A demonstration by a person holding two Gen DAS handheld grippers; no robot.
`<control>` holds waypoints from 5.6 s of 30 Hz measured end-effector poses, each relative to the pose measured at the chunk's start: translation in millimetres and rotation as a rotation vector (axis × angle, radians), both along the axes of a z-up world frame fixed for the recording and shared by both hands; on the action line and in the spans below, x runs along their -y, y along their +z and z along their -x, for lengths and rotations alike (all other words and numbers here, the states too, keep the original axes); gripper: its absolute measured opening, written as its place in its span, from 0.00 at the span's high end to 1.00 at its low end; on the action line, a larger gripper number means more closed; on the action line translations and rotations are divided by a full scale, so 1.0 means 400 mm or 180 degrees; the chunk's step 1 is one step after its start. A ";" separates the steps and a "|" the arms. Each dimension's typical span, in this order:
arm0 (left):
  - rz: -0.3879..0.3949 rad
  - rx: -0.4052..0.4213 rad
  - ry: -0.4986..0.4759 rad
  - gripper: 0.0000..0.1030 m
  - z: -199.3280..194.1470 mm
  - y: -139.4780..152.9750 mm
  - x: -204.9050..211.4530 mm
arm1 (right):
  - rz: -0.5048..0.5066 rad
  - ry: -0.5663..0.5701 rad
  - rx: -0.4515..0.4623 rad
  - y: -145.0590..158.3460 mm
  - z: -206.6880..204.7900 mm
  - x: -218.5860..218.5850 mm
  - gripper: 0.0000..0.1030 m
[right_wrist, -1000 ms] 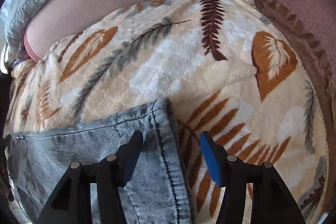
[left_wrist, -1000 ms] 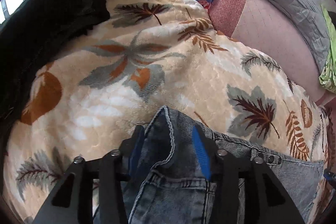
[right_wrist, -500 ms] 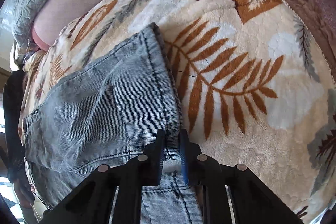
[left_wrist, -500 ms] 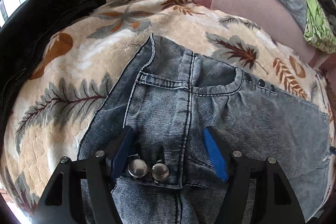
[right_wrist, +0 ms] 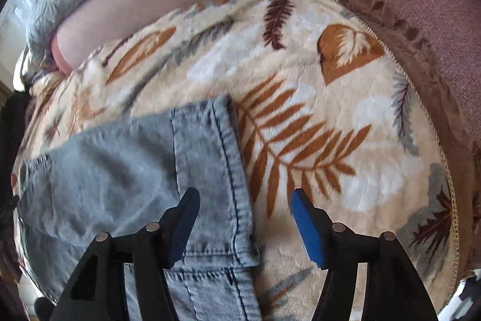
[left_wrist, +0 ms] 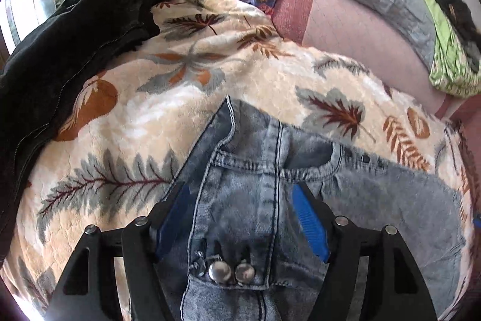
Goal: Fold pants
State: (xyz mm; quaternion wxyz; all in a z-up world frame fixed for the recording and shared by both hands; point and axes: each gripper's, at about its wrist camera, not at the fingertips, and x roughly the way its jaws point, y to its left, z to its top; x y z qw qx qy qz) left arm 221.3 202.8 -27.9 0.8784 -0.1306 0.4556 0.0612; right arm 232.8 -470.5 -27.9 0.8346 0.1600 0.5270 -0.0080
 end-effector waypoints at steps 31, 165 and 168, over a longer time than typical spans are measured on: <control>-0.0078 -0.0445 0.0054 0.97 -0.285 -0.079 -0.019 | 0.0106 0.0241 -0.0341 -0.138 -0.248 -0.085 0.87; 0.0604 0.0554 -0.0072 0.30 0.546 -0.009 -0.029 | -0.2494 0.0300 -0.0706 -0.249 0.493 -0.767 0.85; 0.0424 0.0582 -0.0250 0.30 0.533 0.010 0.038 | -0.2828 0.0159 -0.0743 -0.277 0.501 -0.737 0.86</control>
